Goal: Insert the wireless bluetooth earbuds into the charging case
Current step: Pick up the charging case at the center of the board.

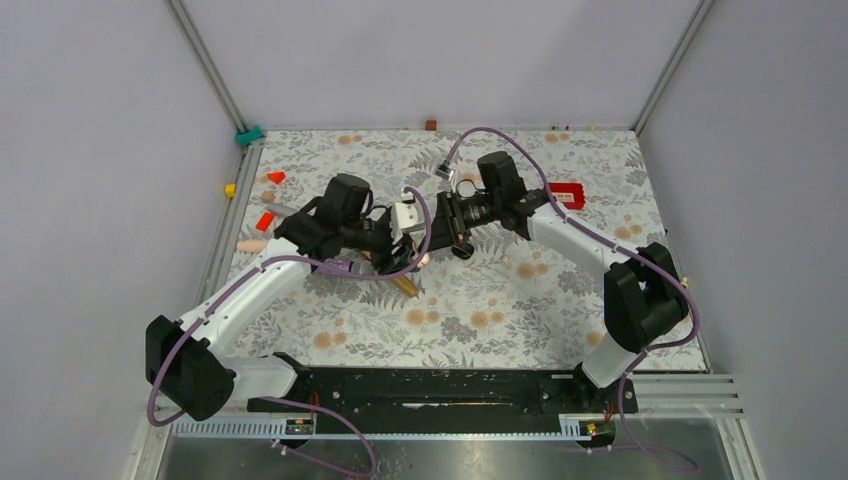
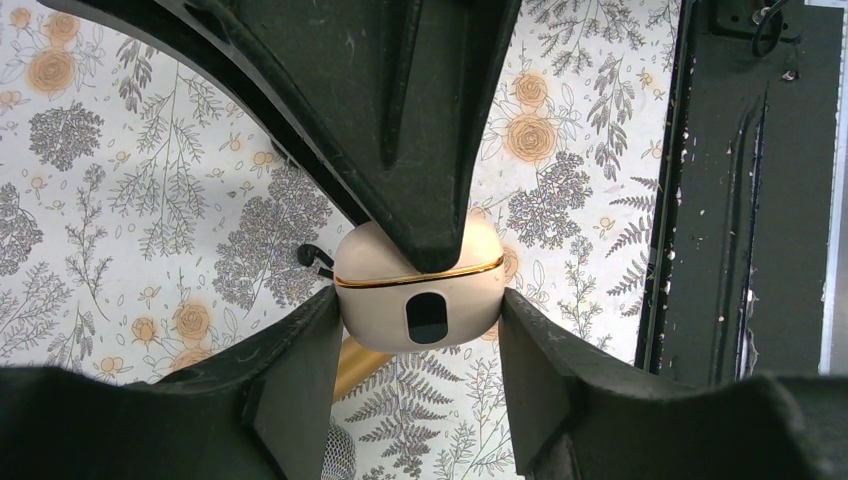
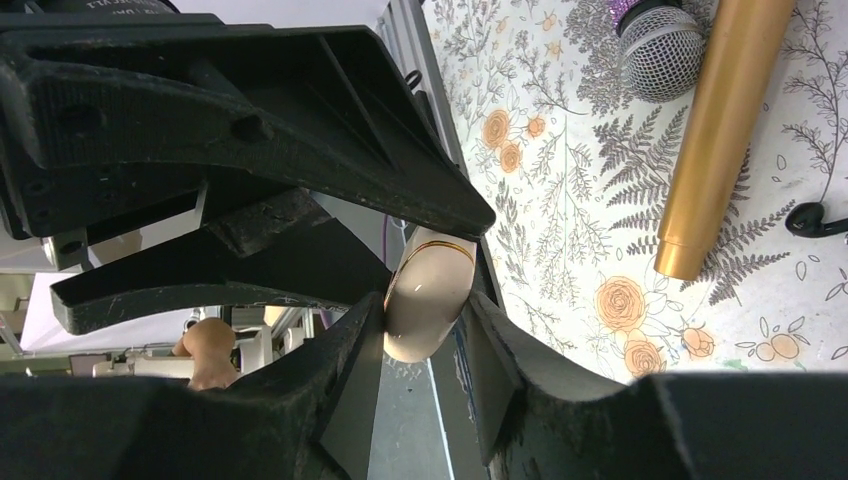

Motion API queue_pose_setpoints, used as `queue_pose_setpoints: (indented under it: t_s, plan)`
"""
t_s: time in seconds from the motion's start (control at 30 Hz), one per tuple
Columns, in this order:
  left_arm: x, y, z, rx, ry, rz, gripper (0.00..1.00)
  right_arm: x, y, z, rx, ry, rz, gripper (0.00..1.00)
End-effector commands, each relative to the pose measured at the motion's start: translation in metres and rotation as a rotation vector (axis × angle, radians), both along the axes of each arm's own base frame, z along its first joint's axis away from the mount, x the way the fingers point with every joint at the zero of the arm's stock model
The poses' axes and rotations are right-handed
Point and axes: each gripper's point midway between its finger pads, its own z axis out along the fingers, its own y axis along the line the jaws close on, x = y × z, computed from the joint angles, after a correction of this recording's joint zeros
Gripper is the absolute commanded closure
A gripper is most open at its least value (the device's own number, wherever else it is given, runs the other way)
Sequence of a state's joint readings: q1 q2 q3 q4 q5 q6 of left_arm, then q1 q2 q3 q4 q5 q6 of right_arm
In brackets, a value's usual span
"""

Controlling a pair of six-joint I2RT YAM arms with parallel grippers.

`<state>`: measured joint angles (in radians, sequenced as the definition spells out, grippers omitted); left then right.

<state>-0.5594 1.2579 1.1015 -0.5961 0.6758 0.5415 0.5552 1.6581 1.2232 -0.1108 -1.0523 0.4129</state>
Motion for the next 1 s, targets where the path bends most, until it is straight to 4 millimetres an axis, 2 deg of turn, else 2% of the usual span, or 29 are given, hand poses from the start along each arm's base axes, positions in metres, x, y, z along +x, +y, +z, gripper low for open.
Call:
queue_pose_setpoints:
  t_s: [0.0,0.3,0.5,0.57,0.77,0.97]
  plan:
    - [0.001,-0.004,0.019,-0.051,-0.078,-0.022,0.78,-0.001,-0.002,0.025,0.071,-0.026,0.05,0.58]
    - [0.001,-0.004,0.02,-0.052,-0.082,-0.023,0.79,0.005,-0.008,0.029,0.1,0.018,0.041,0.57]
    - [0.001,-0.004,0.02,-0.053,-0.082,-0.022,0.79,0.008,-0.011,0.034,0.117,0.036,0.037,0.39]
    - [0.002,-0.004,0.02,-0.053,-0.079,-0.021,0.79,0.009,-0.01,0.036,0.13,0.022,0.031,0.36]
    - [0.002,-0.005,0.02,-0.053,-0.074,-0.023,0.79,0.013,-0.008,0.025,0.075,0.031,-0.017,0.37]
    - [0.003,-0.005,0.02,-0.052,-0.073,-0.017,0.79,0.004,-0.001,0.008,0.001,0.02,0.016,0.39]
